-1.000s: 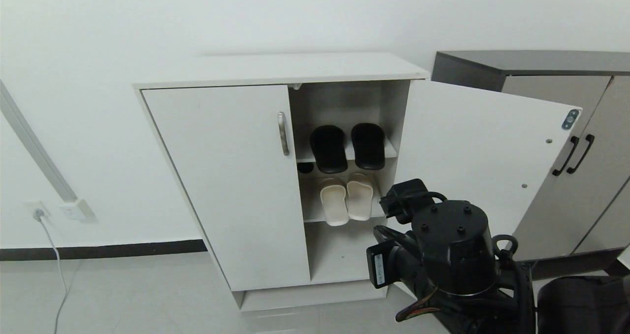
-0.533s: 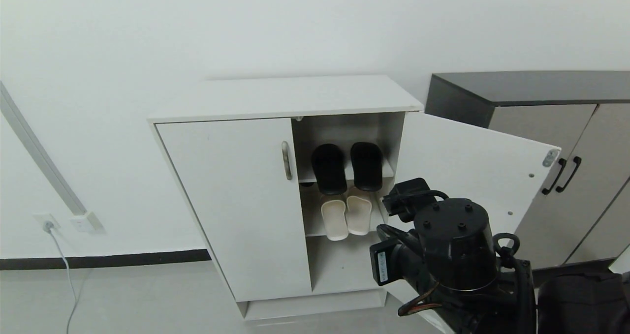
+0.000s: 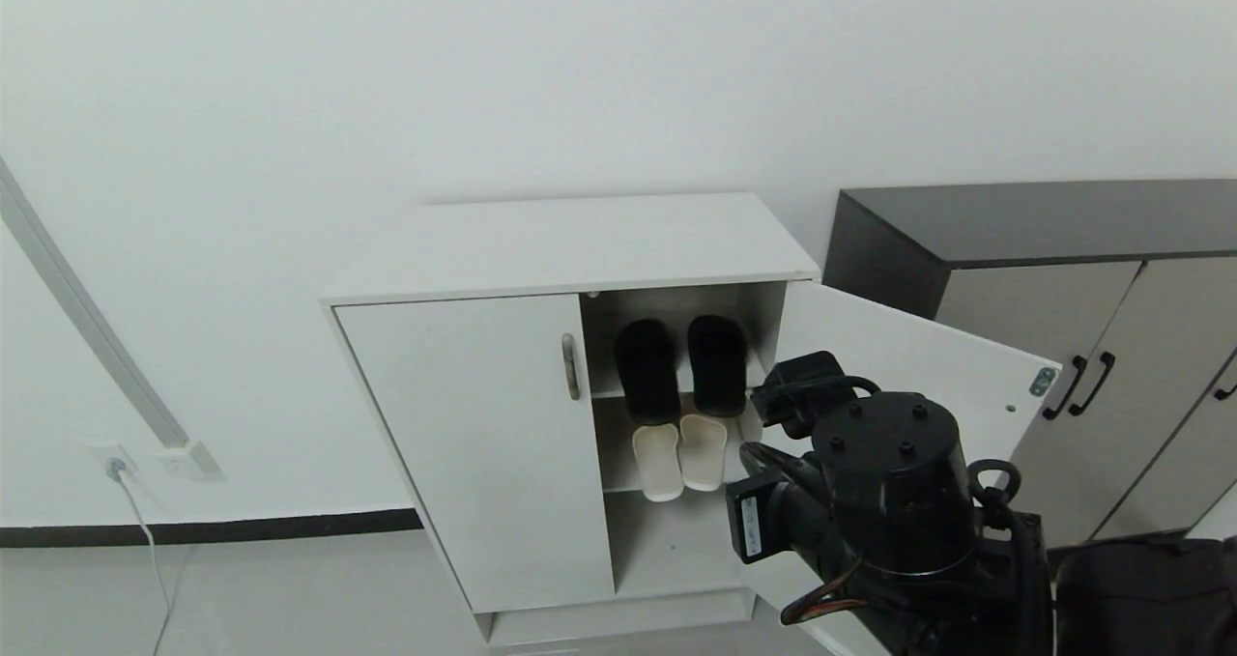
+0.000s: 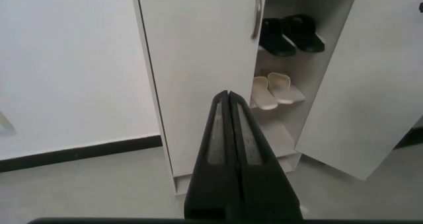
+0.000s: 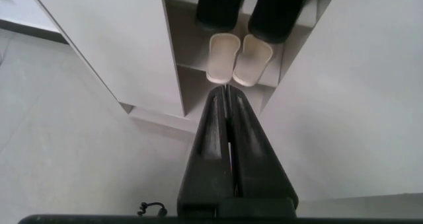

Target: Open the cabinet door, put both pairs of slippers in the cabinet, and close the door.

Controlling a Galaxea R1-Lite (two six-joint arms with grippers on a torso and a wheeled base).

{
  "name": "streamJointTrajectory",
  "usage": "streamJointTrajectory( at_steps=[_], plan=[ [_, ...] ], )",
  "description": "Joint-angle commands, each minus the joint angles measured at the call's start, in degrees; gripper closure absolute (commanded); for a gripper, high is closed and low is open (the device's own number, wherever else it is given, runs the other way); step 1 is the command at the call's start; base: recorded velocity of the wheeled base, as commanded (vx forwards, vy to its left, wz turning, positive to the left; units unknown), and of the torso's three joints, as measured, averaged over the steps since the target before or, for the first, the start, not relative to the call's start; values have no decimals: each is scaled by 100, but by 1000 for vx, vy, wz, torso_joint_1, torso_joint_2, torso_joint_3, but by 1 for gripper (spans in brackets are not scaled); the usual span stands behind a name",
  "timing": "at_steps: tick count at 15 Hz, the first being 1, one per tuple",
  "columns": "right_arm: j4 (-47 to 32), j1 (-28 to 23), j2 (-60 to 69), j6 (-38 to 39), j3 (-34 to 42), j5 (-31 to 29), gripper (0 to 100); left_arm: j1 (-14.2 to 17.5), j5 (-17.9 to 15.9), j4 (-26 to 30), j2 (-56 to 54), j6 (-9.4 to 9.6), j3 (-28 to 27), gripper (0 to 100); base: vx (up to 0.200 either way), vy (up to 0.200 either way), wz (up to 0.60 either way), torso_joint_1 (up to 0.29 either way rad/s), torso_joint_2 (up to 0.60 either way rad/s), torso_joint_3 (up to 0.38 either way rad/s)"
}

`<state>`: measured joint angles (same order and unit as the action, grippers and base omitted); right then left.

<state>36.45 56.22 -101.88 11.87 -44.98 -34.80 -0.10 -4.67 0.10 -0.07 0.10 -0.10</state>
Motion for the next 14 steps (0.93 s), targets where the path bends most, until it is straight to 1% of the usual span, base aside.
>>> streamJointTrajectory(
  at_steps=[1,6,12,14],
  plan=[
    [2,3,1,-1,-2,0,100,1,1,-1,7,-1,1,100,0,0,0,207,-520,-310],
    [2,3,10,-1,33,0,100,1,1,-1,7,-1,1,100,0,0,0,222,-541,-321],
    [20,3,19,-1,51,0,100,1,1,-1,7,-1,1,100,0,0,0,264,-595,-333],
    [20,-6,19,-1,51,0,100,1,1,-1,7,-1,1,100,0,0,0,210,-469,-259]
  ],
)
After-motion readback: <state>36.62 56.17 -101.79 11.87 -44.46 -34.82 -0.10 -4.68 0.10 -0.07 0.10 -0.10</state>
